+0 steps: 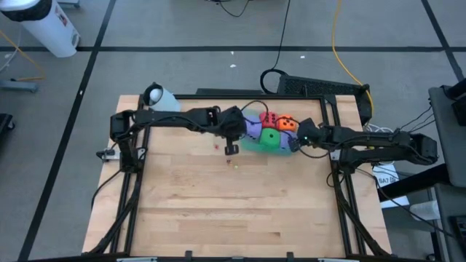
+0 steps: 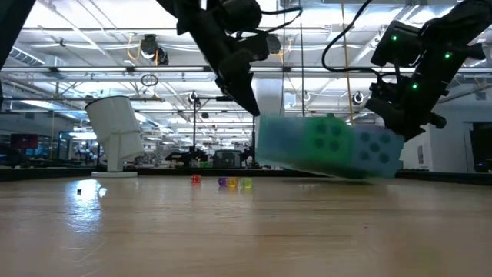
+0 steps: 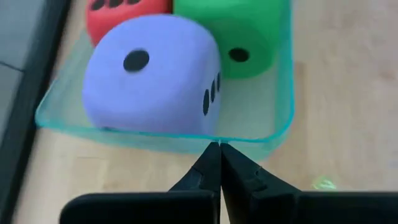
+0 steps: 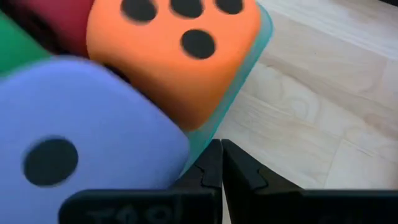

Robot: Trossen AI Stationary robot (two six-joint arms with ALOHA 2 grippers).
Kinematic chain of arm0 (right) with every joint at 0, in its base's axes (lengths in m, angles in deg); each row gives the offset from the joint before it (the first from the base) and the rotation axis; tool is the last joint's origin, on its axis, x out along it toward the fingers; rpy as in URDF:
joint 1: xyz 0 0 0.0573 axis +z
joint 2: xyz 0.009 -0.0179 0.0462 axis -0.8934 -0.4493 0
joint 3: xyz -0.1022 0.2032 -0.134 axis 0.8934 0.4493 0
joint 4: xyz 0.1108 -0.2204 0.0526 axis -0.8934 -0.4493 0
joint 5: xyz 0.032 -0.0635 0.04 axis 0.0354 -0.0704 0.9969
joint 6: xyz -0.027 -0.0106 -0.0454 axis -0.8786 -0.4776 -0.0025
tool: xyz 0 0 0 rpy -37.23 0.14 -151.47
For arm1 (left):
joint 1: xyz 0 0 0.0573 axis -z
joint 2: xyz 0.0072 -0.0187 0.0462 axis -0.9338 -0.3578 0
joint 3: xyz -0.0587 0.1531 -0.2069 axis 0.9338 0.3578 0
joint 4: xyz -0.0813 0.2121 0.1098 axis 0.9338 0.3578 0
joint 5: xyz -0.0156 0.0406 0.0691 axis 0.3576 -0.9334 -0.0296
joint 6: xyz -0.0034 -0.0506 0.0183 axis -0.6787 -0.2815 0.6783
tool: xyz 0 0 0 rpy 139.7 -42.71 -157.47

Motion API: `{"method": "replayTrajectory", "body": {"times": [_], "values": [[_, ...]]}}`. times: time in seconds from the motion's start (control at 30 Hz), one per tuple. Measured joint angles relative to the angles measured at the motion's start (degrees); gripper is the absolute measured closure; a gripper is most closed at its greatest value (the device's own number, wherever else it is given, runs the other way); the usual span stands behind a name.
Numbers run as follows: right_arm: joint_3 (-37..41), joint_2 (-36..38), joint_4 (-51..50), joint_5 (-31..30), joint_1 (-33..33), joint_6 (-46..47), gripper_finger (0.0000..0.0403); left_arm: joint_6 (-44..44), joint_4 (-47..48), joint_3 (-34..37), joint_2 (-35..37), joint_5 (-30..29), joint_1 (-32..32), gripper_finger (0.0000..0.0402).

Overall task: Pick & Place Dice
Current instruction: Move the bin, then put the small green dice into the bin

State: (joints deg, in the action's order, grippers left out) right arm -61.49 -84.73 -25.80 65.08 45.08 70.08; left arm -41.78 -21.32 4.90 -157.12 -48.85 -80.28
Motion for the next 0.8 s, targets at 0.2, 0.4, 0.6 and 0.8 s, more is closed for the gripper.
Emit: {"method": "replayTrajectory", "body": {"times": [0.2, 0.4, 0.6, 0.8], "values": [[0.00, -0.11, 0.21, 1.03, 0.00, -0.06, 0.0403, -0.21, 2.75, 0.08, -2.11, 1.79, 1.95, 0.0397], [0.00, -0.26, 0.81, 1.12, 2.58, 0.63, 0.0403, -0.22, 3.58, 0.17, -4.02, -3.50, 3.44, 0.0399], [0.02, 3.47, 0.97, 0.68, 6.81, 0.10, 0.0403, 3.16, 4.58, 0.24, 0.65, -3.72, 3.08, 0.0399], [0.03, 13.02, 1.98, 5.61, 8.24, -4.64, 0.0403, 6.56, 4.06, 0.74, 10.62, 1.96, -0.80, 0.0399]]}}
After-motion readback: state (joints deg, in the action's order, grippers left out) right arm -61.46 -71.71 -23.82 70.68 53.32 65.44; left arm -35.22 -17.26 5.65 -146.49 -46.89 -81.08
